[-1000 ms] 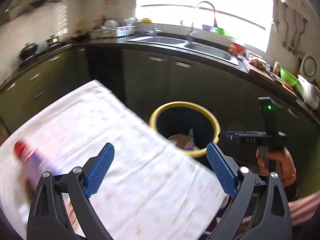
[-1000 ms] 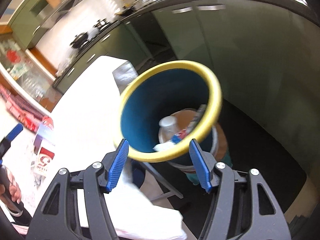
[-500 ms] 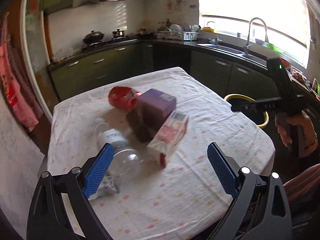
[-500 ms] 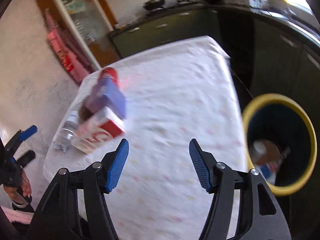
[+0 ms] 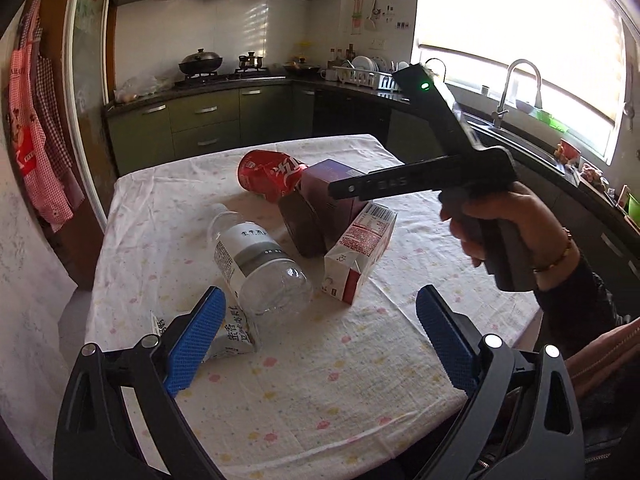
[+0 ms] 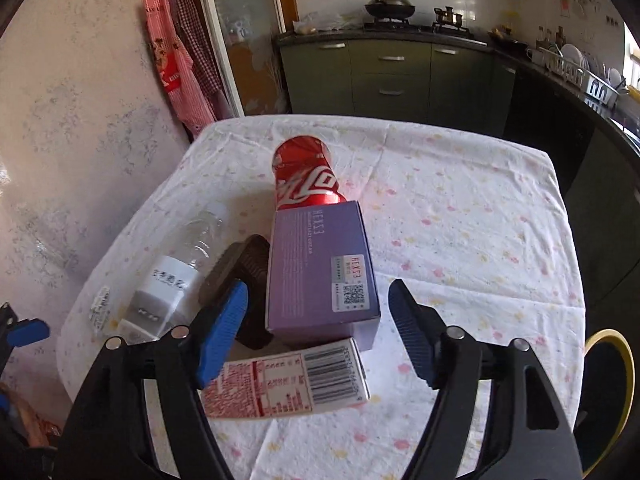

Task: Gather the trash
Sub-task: 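Grasp the purple box with the right gripper, then carry the purple box over the bin and release it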

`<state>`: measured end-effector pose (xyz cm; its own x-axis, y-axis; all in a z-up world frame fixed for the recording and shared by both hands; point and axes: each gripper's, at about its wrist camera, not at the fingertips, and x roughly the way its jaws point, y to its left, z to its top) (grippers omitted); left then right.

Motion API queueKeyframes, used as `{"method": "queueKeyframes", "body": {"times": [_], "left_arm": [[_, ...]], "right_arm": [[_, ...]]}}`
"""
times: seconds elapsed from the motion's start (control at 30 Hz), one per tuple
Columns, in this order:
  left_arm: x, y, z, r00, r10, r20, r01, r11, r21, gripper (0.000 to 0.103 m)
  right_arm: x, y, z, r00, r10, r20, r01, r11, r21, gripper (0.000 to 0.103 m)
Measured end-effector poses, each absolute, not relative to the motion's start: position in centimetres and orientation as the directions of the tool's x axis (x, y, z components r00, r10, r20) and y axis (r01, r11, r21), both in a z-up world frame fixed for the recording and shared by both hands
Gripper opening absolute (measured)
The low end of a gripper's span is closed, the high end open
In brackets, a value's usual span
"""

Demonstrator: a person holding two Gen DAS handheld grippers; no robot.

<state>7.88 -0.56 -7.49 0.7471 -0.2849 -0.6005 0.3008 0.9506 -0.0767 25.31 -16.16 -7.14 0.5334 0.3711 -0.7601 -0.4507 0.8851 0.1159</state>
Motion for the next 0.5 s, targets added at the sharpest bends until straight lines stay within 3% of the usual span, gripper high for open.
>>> {"method": "queueKeyframes", "body": {"times": [0.07,0.17,0.5], "left_arm": [[7.9,-0.5,-7.6,0.746,-0.292,-0.599,0.303,0.949,-0.086,0.095],[8.0,-0.2,-8.0,0.742,-0.303,-0.599,0.302,0.947,-0.105,0.095],[8.0,-1.5,-8.3,0.732,-0.314,-0.605,0.322,0.942,-0.099,0.095]], "right_arm": [[25.7,-16.0,-7.8,0.537,0.347,-0.769,-0.437,0.894,0.098,0.069],[26.0,-15.7,-8.5,0.522,0.353,-0.776,-0.437,0.893,0.113,0.054],[23.8,-18.3,-5.0,0.618,0.397,-0.679,-0.391,0.904,0.172,0.053]]}}
